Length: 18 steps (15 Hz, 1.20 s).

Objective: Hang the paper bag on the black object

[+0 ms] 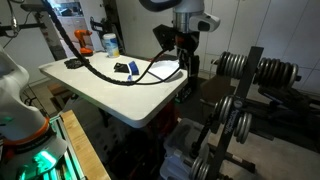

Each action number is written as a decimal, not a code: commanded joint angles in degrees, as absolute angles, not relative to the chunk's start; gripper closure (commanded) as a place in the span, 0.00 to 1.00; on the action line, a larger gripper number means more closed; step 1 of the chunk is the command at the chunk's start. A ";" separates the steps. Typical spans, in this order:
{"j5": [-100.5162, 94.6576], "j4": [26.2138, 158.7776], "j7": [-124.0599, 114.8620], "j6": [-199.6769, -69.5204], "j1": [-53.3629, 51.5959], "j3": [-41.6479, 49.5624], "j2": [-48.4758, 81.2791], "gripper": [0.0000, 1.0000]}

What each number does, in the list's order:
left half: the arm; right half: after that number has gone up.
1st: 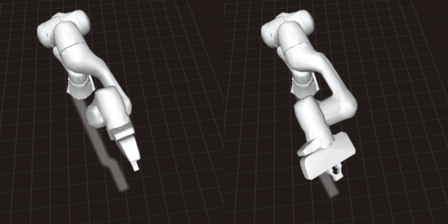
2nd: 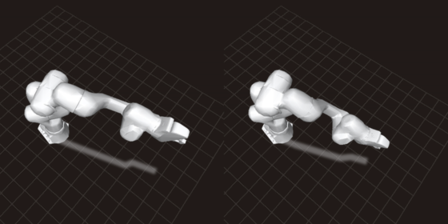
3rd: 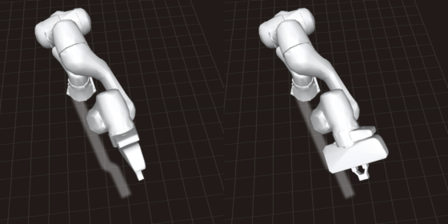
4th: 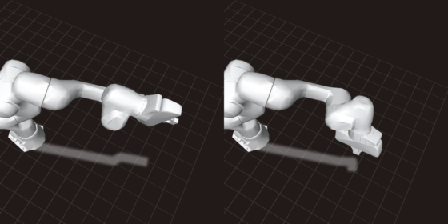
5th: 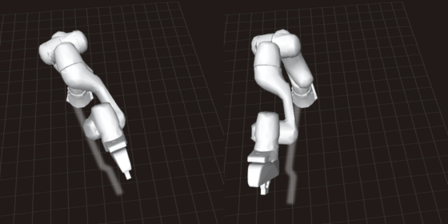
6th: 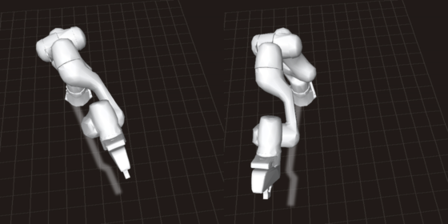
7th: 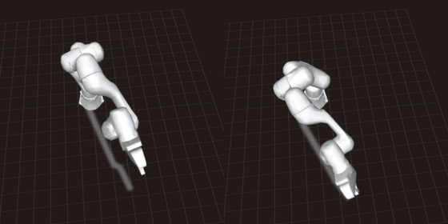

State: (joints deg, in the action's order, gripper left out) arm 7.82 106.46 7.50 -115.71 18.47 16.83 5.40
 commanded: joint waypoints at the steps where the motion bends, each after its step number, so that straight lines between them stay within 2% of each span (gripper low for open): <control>1: 5.57 108.71 2.79 -116.80 17.43 16.45 2.02 0.00; 18: -19.43 117.65 -32.47 -118.15 13.52 7.82 -12.69 0.00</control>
State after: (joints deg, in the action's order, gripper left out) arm -16.56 113.31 -27.90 -116.58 13.82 9.16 -9.10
